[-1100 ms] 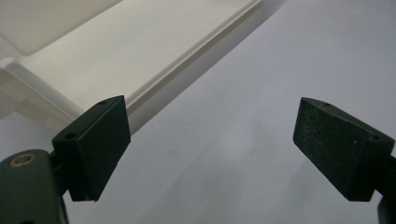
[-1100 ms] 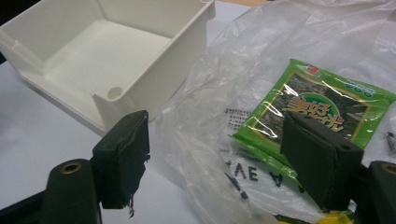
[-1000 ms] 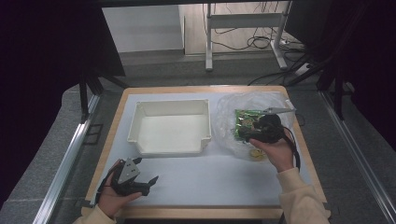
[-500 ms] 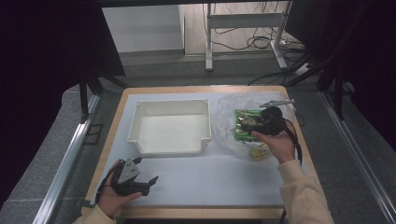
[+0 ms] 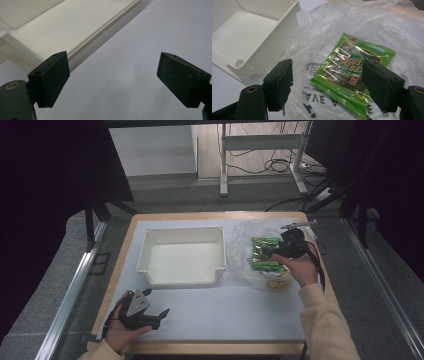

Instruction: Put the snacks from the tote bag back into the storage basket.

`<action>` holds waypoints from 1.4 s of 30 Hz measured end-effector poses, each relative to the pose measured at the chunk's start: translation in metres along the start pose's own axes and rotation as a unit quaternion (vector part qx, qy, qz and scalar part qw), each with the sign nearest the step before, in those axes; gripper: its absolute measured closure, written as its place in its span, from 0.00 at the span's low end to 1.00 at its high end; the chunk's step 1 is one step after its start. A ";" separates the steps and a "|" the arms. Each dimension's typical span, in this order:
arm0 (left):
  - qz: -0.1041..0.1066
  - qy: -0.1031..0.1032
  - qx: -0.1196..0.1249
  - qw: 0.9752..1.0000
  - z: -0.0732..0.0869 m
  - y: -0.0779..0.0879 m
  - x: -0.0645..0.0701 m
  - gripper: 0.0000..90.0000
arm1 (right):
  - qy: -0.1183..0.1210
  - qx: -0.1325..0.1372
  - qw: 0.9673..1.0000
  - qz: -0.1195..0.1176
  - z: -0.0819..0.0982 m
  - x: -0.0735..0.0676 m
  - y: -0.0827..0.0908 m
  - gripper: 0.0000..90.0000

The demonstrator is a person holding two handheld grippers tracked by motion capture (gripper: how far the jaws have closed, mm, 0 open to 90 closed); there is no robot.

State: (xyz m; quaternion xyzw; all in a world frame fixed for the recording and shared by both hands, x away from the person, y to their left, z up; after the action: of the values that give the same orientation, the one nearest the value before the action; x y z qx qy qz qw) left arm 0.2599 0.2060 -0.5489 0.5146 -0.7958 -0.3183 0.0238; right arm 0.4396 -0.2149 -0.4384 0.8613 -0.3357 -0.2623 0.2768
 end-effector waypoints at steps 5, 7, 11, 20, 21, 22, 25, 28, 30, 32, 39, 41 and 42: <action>-0.001 0.000 0.001 1.000 0.000 0.000 -0.001 0.12 | -0.015 0.000 1.000 0.003 0.000 0.011 -0.002 0.30; -0.001 0.001 0.000 1.000 0.000 0.000 0.000 0.12 | -0.025 -0.001 1.000 0.008 0.001 0.018 -0.004 0.30; -0.001 0.005 0.002 1.000 0.000 0.000 0.000 0.12 | -0.033 0.006 0.999 0.016 -0.001 0.027 -0.004 0.31; -0.002 0.006 0.002 1.000 0.000 0.000 0.000 0.12 | -0.049 -0.007 0.998 0.032 -0.005 0.042 -0.008 0.31; -0.002 0.001 0.000 1.000 0.001 0.000 -0.001 0.12 | -0.051 -0.009 0.998 0.033 -0.005 0.043 -0.008 0.31; -0.002 0.000 0.000 1.000 0.001 0.000 -0.001 0.12 | -0.054 -0.013 0.998 0.036 -0.006 0.046 -0.010 0.31; -0.002 0.001 0.001 1.000 0.001 0.000 -0.001 0.12 | -0.060 -0.018 0.997 0.041 -0.006 0.051 -0.012 0.32; -0.003 0.003 0.001 1.000 0.001 0.001 -0.002 0.12 | -0.070 -0.031 0.996 0.041 -0.005 0.059 -0.019 0.34; -0.003 0.009 0.004 1.000 0.001 0.000 -0.002 0.12 | -0.073 -0.036 0.996 0.046 -0.004 0.062 -0.022 0.35; -0.003 0.009 0.004 1.000 0.001 0.000 -0.002 0.12 | -0.074 -0.038 0.995 0.047 -0.004 0.063 -0.023 0.35; -0.004 0.004 0.002 1.000 0.001 0.001 -0.004 0.12 | -0.093 -0.053 0.993 0.051 -0.002 0.074 -0.032 0.39; -0.004 0.004 0.003 1.000 0.001 0.001 -0.004 0.12 | -0.094 -0.057 0.993 0.051 -0.002 0.074 -0.034 0.40; -0.004 0.004 0.003 1.000 0.001 0.001 -0.004 0.12 | -0.096 -0.063 0.992 0.051 -0.001 0.076 -0.036 0.42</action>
State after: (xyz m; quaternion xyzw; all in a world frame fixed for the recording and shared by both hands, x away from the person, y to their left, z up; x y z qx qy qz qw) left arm 0.2602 0.2099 -0.5478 0.5190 -0.7945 -0.3143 0.0238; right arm 0.5042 -0.2467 -0.4816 0.7951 -0.3868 -0.3498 0.3096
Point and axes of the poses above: each handheld gripper's, and its own axes: y roughly backward along the jaws, z roughly out of its underside, x roughly to its right, the point moved 4 cm from there along -y, roughly forward along the jaws, and after that the axes turned 14 degrees about -z, right-handed, at the moved point
